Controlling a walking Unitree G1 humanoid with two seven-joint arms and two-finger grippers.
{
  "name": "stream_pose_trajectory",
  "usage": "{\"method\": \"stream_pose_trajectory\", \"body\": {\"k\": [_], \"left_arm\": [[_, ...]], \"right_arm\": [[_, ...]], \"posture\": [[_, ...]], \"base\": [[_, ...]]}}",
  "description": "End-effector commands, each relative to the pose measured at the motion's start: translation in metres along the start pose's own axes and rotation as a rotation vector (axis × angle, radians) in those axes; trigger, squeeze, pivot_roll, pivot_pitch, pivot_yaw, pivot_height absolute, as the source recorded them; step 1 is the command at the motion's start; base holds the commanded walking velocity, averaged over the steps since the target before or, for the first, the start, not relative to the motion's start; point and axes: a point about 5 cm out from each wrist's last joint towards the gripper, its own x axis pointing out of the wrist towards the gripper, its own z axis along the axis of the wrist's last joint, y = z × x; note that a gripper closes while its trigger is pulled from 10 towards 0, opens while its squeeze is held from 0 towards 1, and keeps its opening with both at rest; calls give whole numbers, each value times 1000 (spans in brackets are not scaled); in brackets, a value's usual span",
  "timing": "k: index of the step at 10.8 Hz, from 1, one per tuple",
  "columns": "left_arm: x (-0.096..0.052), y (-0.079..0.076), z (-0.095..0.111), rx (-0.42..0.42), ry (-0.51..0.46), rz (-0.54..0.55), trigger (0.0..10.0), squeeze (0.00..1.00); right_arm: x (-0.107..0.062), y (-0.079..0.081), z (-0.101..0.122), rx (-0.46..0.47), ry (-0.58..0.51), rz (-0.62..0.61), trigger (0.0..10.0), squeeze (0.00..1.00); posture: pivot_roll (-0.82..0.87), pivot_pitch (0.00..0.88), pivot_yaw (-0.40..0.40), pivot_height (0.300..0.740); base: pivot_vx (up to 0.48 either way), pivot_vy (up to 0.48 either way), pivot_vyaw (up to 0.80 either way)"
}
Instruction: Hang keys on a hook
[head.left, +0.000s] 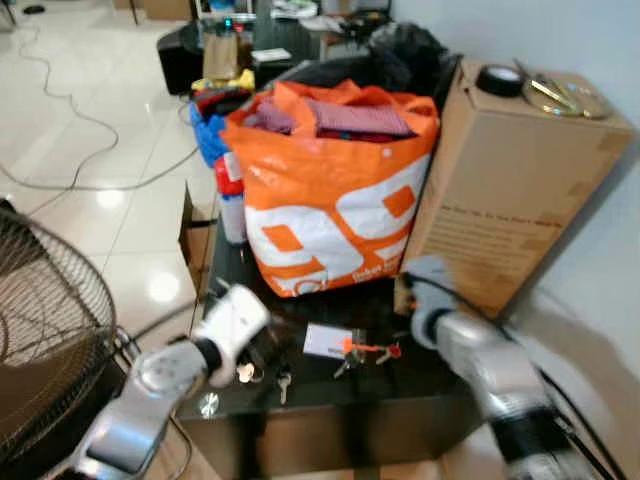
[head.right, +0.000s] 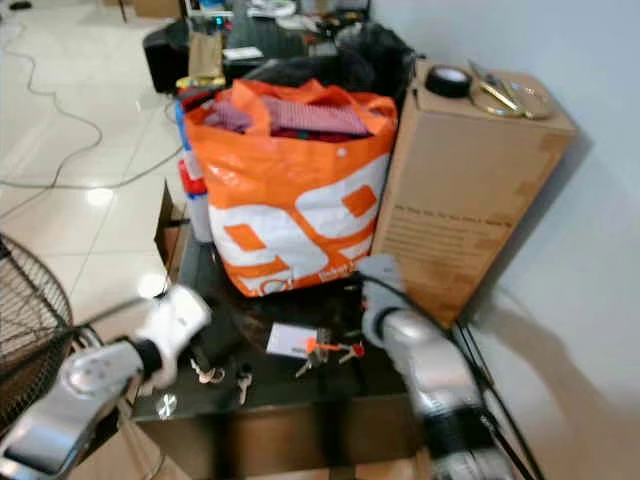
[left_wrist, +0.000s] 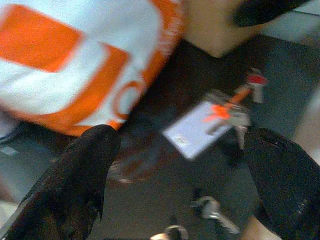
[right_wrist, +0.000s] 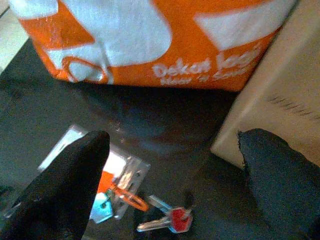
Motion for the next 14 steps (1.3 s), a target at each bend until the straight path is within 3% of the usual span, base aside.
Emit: {"method": "stream_pose_trajectory", "body": {"k": [1,2,5,6,8,10,12,13,14], "left_arm": [[1,-1,2,30,3,-44,10000,0],[3,-5,1,47,13,-84,10000,0],[5,-8,1,31,3,-109,10000,0],[6,-10,-1,19,6,-125,10000,0],[7,-15,-1,20,6,-133,10000,0],[1,-18,0,7,4,-126,10000,0],[-10,-19,1,-1,13,-117,10000,0],[-14,-19,1,-4,18,-115,10000,0],[-18,-20,0,-8,28,-112,10000,0]], "right_arm": [[4,-6,-4,8,30,-25,10000,0],[11,-7,-15,65,94,-23,10000,0],[17,-8,-36,84,187,-11,10000,0],[18,-10,-42,165,203,-18,10000,0],[20,-6,-48,239,195,-5,10000,0],[25,-12,-52,266,163,-110,10000,0],[29,-6,-53,291,140,-118,9765,0],[31,-2,-54,295,135,-114,8196,0],[34,3,-56,318,132,-100,4980,0]], "posture": [[-130,0,-22,740],[-139,0,-29,740],[-162,0,-33,740],[-175,0,-33,740],[-166,0,-52,740],[-135,0,-72,740],[-102,0,-86,740],[-96,0,-88,740],[-85,0,-91,740]], "base": [[0,0,0],[0,0,0],[0,0,0],[0,0,0],[0,0,0],[0,0,0],[0,0,0],[0,0,0],[0,0,0]]}}
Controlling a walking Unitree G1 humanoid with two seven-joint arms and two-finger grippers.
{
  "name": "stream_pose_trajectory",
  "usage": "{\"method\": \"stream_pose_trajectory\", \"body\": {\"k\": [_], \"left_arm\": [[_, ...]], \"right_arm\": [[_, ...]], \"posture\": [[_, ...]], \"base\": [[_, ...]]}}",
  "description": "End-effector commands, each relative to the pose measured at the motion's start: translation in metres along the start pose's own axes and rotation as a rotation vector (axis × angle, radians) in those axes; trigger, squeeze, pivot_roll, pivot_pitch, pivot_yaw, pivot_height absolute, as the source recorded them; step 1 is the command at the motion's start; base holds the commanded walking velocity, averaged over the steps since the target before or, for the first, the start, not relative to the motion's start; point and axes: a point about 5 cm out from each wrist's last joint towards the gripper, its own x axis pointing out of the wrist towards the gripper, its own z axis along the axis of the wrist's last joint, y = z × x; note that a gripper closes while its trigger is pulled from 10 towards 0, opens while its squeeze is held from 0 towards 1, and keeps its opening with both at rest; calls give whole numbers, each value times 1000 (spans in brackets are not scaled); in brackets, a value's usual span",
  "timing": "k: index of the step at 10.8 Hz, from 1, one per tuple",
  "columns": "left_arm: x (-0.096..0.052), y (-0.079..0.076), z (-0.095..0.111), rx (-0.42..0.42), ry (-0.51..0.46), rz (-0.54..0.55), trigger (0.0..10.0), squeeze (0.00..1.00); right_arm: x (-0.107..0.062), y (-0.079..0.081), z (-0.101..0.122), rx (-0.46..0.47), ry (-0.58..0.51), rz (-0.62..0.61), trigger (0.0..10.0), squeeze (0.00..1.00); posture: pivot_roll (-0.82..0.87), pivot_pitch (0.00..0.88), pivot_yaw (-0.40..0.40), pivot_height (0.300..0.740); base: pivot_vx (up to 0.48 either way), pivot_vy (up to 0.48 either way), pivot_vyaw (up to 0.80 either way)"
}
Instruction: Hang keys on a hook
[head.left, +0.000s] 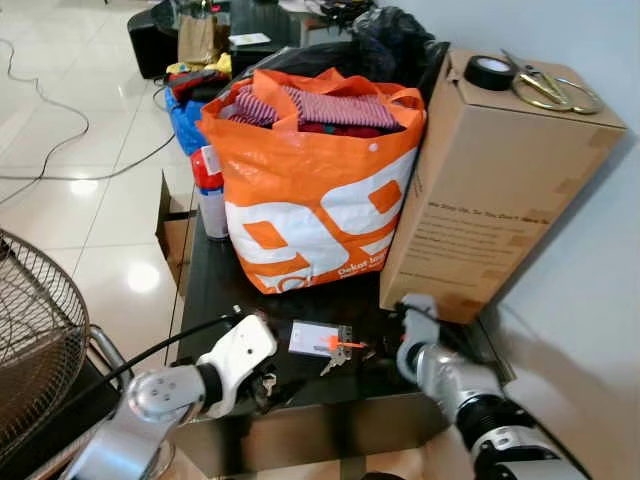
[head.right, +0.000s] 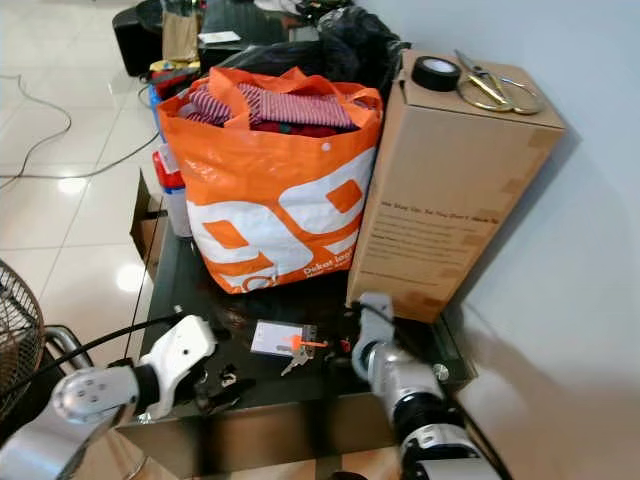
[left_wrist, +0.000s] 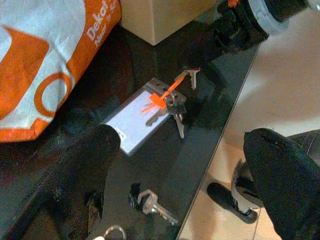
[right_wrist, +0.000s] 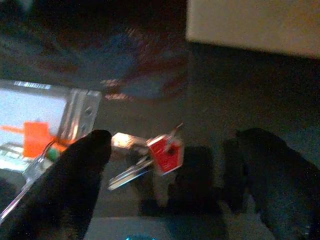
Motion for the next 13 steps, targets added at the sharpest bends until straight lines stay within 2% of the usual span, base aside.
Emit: {"method": "stream_pose_trajectory", "body": {"k": [1,2,3,5,6,7,13], "left_arm": [[-3,-1,4,4,-9,-4,10000,0],[-5,-3,4,1,-3,-8,10000,0],[-7,-4,4,-2,3,-9,10000,0],[-7,-4,3,-5,6,-6,10000,0],[-8,-4,3,-6,10,-6,10000,0],[-8,-4,3,-8,13,-7,10000,0],[-4,-3,4,-5,16,-25,10000,0]], "right_arm": [[0,0,9,21,-37,2,4706,0],[1,4,7,26,-40,17,4588,0],[3,6,4,17,-36,14,3725,0],[4,8,0,17,-41,5,1686,0],[4,8,0,20,-43,0,235,0],[5,8,-1,23,-42,-6,0,0],[5,4,-3,33,-31,-30,0,0]], "posture": [[-82,0,-90,740],[-82,0,-87,740],[-79,0,-87,740],[-77,0,-85,740],[-75,0,-82,740],[-75,0,-80,740],[-82,0,-67,740]], "base": [[0,0,0],[0,0,0],[0,0,0],[0,0,0],[0,0,0],[0,0,0],[0,0,0]]}}
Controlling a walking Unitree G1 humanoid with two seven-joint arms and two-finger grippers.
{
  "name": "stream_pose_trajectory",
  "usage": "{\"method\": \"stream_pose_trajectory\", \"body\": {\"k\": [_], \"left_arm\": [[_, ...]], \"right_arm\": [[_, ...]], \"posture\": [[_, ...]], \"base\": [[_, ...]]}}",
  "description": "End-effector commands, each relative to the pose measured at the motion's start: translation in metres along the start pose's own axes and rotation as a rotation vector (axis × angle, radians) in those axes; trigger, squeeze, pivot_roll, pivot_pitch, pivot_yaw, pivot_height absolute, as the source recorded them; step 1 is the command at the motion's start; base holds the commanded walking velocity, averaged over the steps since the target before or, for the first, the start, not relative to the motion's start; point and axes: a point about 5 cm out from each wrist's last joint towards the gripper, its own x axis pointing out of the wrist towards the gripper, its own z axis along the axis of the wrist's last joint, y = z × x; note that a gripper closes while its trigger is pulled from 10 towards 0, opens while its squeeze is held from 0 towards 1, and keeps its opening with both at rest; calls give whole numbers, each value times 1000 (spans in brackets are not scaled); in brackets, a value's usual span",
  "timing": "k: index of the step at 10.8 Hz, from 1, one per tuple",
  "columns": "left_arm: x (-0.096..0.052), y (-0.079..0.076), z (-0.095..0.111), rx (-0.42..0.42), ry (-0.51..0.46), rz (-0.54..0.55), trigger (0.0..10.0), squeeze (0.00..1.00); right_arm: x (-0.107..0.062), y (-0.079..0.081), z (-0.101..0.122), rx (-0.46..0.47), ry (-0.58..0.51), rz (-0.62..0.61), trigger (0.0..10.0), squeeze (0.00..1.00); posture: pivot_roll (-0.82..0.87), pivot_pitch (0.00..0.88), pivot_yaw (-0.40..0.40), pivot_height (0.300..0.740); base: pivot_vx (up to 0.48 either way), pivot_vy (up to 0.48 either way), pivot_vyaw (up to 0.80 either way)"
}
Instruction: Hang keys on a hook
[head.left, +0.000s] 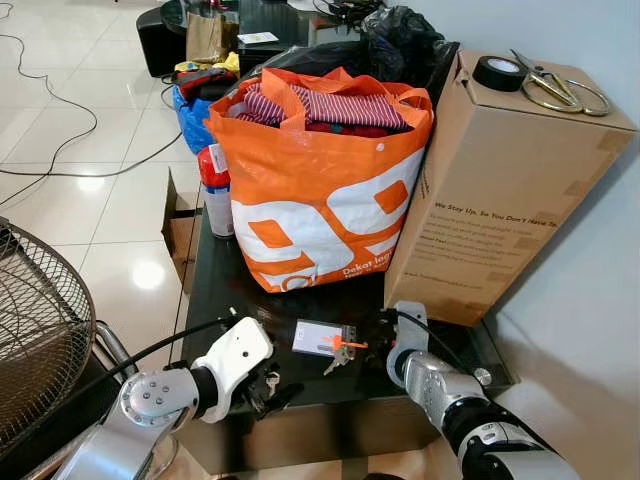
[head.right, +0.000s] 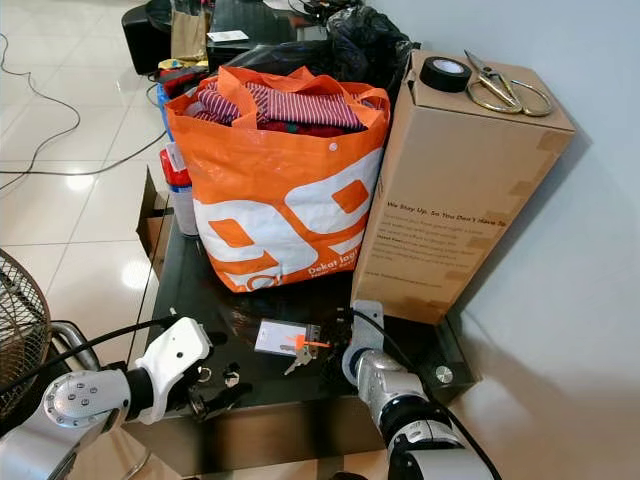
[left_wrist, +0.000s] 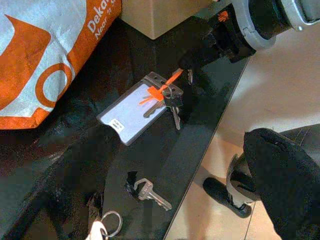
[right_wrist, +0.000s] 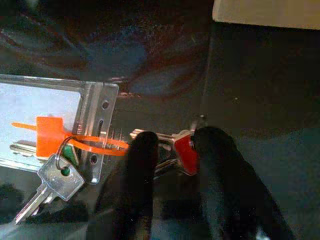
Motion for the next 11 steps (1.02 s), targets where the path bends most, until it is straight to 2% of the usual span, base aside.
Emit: {"method": "stream_pose_trajectory", "body": {"k": [1,11], "left_arm": [[2,1,1,4,4,-10,10000,0],[6,-1,1,2,-5,-11,10000,0]], "right_arm": [[0,-5,5,2,-12,-19,0,0],[-2,-14,3,47,-3,-37,0,0]], "posture": [[-82,0,-66,740],[-94,0,-70,740]], "base": [[0,0,0],[0,0,0]]}}
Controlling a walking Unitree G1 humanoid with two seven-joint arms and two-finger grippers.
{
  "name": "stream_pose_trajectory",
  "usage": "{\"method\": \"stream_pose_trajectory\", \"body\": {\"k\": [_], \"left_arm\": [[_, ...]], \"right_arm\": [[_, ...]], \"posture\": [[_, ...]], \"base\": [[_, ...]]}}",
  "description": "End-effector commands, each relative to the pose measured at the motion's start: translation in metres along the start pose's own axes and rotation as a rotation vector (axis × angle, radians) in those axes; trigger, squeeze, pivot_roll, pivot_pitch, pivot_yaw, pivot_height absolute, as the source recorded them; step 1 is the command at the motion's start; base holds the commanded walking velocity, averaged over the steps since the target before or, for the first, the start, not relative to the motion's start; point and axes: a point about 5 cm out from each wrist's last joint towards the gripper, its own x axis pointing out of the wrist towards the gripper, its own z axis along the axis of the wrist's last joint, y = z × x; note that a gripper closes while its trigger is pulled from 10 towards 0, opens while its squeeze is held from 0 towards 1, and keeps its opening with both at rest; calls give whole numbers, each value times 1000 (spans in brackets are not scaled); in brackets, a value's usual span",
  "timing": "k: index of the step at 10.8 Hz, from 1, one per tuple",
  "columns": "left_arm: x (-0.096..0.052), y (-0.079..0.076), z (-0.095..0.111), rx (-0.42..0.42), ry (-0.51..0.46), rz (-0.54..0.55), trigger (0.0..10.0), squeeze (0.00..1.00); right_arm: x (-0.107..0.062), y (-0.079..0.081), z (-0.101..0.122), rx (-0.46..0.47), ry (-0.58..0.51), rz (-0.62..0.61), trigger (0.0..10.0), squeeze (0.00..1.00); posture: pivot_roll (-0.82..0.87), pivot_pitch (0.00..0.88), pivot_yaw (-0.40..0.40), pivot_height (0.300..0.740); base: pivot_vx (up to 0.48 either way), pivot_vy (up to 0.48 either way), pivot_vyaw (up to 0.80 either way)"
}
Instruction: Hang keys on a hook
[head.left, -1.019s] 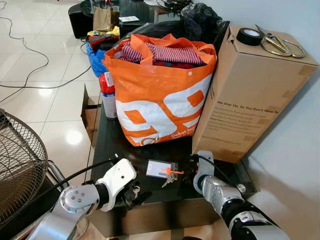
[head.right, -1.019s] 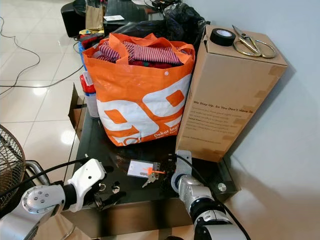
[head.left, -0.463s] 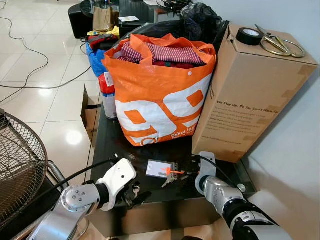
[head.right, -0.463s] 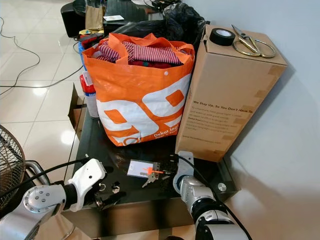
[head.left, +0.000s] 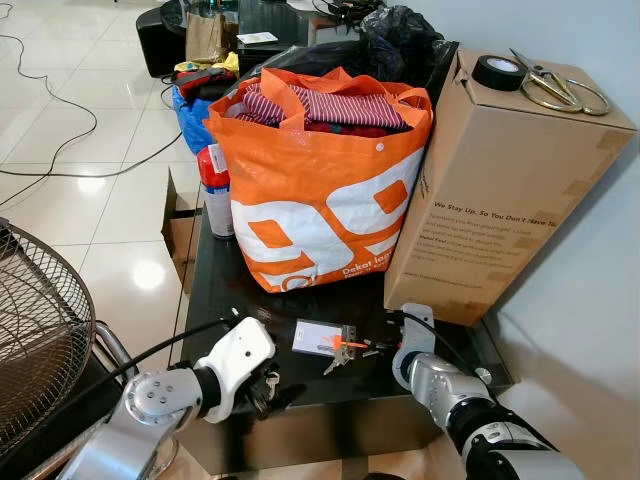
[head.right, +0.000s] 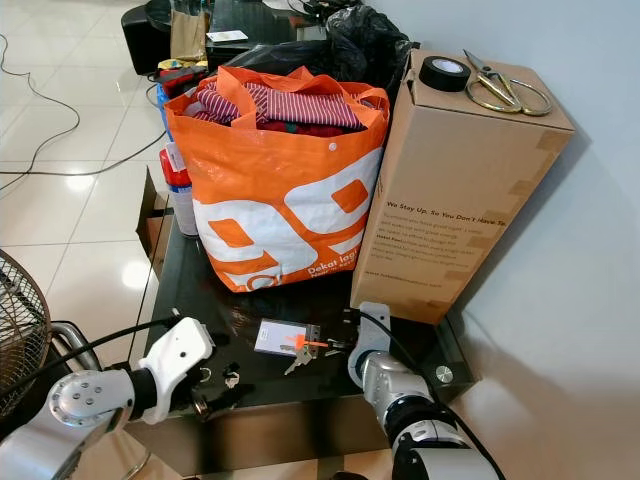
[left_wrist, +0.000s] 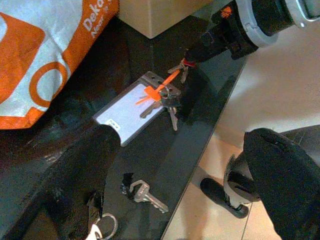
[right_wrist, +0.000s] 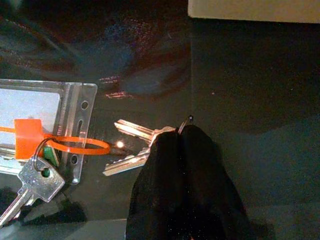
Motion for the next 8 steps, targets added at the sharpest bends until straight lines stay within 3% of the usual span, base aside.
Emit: {"method": "stream_pose_trajectory", "body": {"k": [1,3,5,7,8], "left_arm": [[3,0,2,13,-8,0,10000,0],[6,2,7,16,-46,25,10000,0],[11,9,21,-3,-135,114,10000,0],[16,17,35,-40,-203,233,10000,0],[17,18,36,-36,-203,244,10000,0]], "right_arm": [[-1,-4,7,17,-12,13,0,0],[-8,-3,26,-46,-37,145,0,0],[-24,-7,45,-103,-100,238,0,0],[-63,-10,60,-166,-188,343,0,0],[-69,-10,61,-171,-202,351,0,0]], "posture": [[-93,0,-69,740],[-110,0,-66,740],[-118,0,-63,740],[-119,0,-45,740],[-118,0,-45,740]], "base": [[0,0,0],[0,0,0],[0,0,0],[0,0,0],[0,0,0]]}}
